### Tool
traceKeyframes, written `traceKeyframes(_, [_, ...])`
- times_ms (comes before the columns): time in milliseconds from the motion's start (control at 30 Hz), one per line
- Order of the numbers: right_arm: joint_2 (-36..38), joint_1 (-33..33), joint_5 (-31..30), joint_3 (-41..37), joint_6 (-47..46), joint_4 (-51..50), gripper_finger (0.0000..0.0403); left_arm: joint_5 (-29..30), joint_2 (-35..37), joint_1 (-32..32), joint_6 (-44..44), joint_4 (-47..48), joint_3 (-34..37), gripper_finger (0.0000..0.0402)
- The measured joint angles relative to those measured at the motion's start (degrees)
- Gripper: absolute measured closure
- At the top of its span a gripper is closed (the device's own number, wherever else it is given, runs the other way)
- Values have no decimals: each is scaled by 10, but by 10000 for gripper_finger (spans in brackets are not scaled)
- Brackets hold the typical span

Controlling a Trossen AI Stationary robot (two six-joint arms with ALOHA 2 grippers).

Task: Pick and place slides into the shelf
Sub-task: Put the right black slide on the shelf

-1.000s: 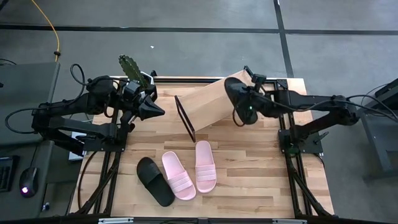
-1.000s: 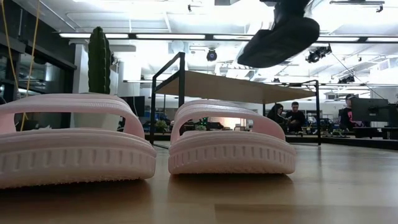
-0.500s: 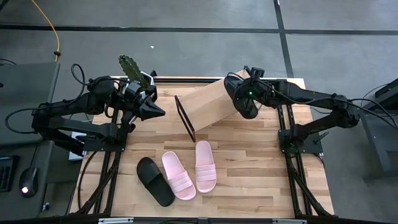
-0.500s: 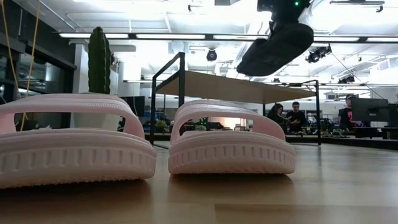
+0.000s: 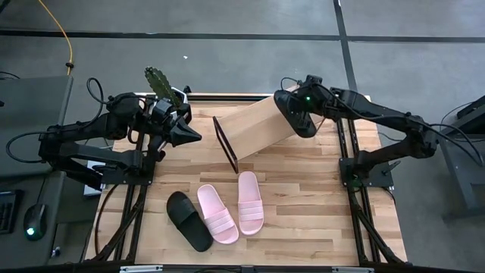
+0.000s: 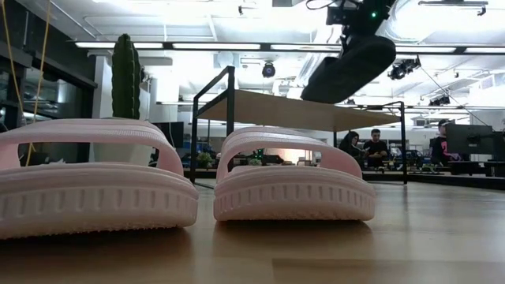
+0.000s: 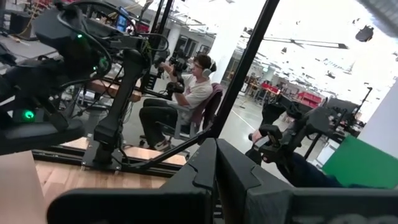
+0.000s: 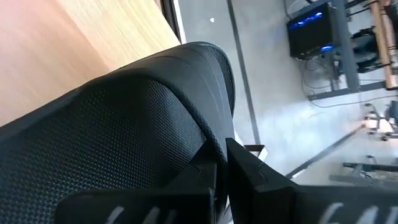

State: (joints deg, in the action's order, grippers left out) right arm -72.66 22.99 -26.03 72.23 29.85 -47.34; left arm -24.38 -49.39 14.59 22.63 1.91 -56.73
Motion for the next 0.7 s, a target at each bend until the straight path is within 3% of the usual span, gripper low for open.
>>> traceKeyframes(267, [0, 41, 29, 0, 38, 0, 403, 0, 0, 0, -8, 0, 0, 401])
traceKeyframes(500, [-1, 84, 92, 0, 65, 15, 403, 0, 0, 0, -9, 0, 0, 401])
traceKeyframes(700, [-32, 109, 101, 0, 91, 18, 403, 0, 0, 0, -9, 5, 0, 401])
